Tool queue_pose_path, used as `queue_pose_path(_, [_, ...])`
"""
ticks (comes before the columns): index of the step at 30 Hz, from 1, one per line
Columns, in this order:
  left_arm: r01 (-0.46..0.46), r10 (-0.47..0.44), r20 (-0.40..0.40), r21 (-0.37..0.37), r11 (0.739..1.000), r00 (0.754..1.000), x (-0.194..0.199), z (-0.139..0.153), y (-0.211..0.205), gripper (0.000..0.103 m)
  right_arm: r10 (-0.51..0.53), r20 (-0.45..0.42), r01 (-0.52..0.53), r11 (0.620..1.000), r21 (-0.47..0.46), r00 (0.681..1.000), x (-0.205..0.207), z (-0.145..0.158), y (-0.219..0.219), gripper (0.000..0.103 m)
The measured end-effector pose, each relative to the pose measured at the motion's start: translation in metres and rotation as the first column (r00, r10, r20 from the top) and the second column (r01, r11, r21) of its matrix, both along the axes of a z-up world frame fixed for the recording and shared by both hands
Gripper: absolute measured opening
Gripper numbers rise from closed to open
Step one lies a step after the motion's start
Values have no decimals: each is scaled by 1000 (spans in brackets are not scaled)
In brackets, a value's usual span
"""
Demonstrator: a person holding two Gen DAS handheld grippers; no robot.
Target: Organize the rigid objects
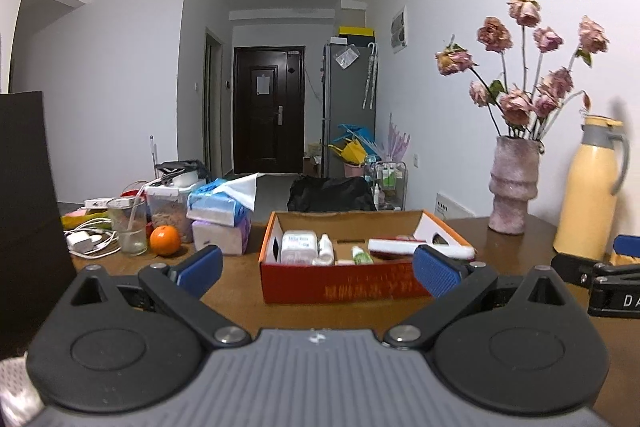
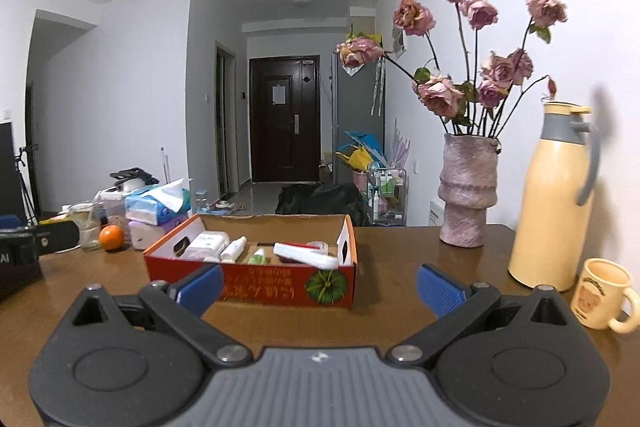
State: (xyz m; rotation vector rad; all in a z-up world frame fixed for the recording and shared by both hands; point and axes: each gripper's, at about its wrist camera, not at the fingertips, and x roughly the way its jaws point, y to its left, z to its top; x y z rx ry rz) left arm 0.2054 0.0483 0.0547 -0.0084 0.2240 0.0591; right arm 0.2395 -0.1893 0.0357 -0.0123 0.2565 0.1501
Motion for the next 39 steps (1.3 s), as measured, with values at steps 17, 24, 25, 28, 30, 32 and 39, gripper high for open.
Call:
queue_pose_path(17, [21,-21,-11,16,1000,1000,-114,-21,-13,103,17,17,-16,999,-47,1000,-117,-10,-6,103])
queue_pose_path(24, [26,-26,-15,11,1000,1000,-128,-25,-13,103,7,10,-7,999,-45,1000,-134,-15,-9,103])
queue_pose_path(25, [26,-26,-14,11,1000,1000,-129,-25,-13,103,7,10,-6,999,-46,1000,-135,-15,-9,103])
queue_pose_path(28, [28,-28,-13,9,1000,1000,-131,-25,-13,103,7,10,-6,999,-48,1000,-136,-15,-9,103])
queue_pose_path(30, [27,-27,-15,11,1000,1000,-131,-26,-14,103,7,10,-6,999,-48,1000,-136,-15,-9,103])
queue_pose_path(32, [28,-28,-16,11,1000,999,-132,-26,-14,103,6,9,-6,999,-47,1000,-136,-15,-9,103])
queue_pose_path(39, [28,-28,-18,13,1000,999,-133,-26,-14,103,6,6,-5,999,-48,1000,-138,-17,-10,103])
